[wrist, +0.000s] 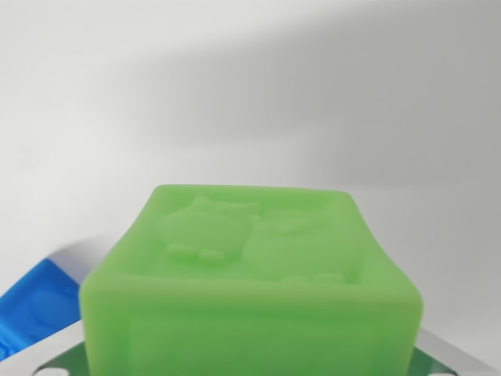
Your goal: Stack cube
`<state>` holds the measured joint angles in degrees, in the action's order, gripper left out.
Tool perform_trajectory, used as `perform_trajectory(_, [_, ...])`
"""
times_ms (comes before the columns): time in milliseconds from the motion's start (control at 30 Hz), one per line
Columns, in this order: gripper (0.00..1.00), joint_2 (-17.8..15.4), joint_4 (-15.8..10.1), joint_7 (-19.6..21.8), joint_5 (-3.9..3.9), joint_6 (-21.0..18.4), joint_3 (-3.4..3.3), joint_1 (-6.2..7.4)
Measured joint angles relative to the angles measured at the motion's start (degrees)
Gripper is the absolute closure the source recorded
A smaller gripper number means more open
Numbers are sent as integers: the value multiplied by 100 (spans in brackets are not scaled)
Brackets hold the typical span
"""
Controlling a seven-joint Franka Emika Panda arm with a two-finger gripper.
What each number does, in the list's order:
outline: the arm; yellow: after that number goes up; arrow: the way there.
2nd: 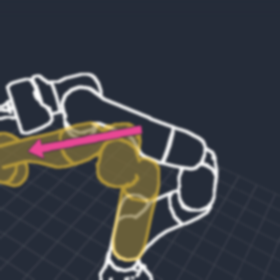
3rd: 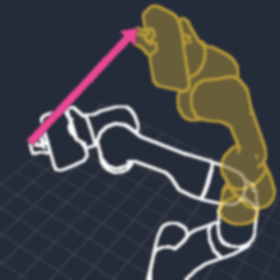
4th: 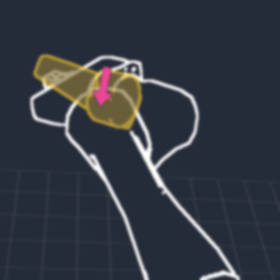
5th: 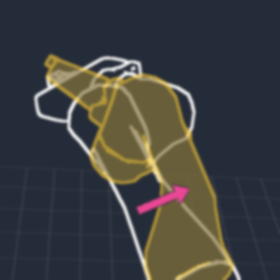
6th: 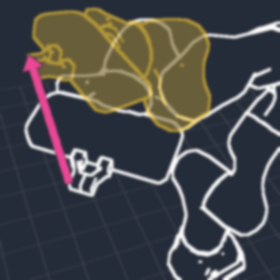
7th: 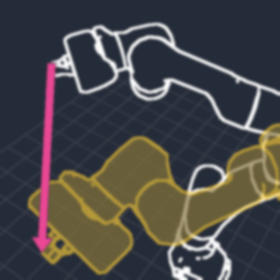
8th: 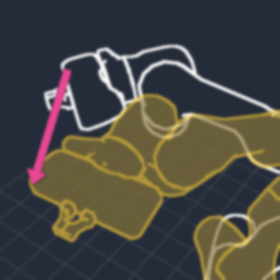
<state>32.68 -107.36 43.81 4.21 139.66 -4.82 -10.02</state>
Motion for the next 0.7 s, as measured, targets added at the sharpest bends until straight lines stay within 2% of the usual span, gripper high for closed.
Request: perform_trajectory(700, [100, -346, -456, -639, -132, 109, 131, 130])
